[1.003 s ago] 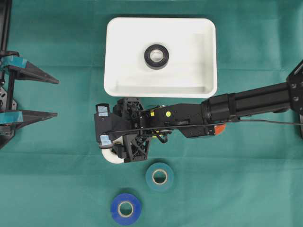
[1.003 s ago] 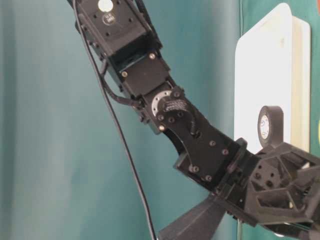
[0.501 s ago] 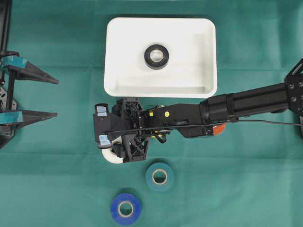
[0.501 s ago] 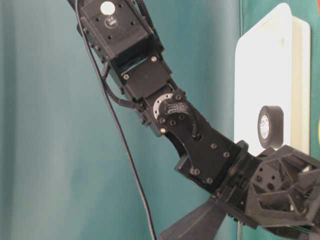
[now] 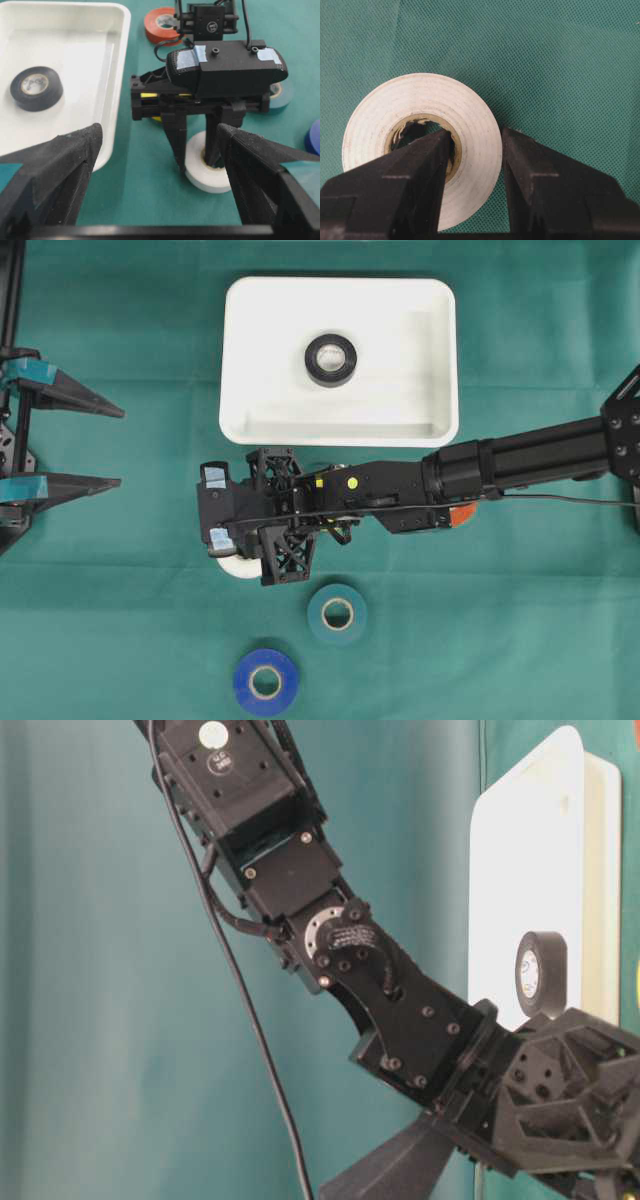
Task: Pick up the tape from a random location and place it into the white case.
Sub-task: 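Lower the right gripper into the white roll's hole and close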
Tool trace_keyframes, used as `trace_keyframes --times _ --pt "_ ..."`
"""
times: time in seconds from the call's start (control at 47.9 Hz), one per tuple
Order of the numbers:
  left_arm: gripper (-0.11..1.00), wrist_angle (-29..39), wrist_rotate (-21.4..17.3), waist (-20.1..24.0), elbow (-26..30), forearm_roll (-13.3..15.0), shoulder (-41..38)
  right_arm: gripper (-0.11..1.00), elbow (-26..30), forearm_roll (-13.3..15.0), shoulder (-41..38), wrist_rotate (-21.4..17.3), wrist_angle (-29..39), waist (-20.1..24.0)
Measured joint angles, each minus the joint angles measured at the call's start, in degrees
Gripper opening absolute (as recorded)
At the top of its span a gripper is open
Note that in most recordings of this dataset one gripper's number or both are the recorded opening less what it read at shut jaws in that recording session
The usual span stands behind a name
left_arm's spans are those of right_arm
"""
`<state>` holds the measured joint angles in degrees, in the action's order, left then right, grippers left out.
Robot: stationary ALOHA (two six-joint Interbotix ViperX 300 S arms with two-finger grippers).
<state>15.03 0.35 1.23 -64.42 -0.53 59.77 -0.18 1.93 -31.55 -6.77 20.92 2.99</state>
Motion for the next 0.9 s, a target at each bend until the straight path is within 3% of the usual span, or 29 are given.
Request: trace_keyframes --times 0.397,0.898 --pt "0.95 0.0 0.0 0.1 0.0 0.0 0.0 0.33 0.1 0.0 0.0 0.1 0.4 0.1" --pt "0.95 0.0 0.0 0.4 0.1 0.0 0.0 0.32 2.0 0.1 4.9 0.5 9.1 0.2"
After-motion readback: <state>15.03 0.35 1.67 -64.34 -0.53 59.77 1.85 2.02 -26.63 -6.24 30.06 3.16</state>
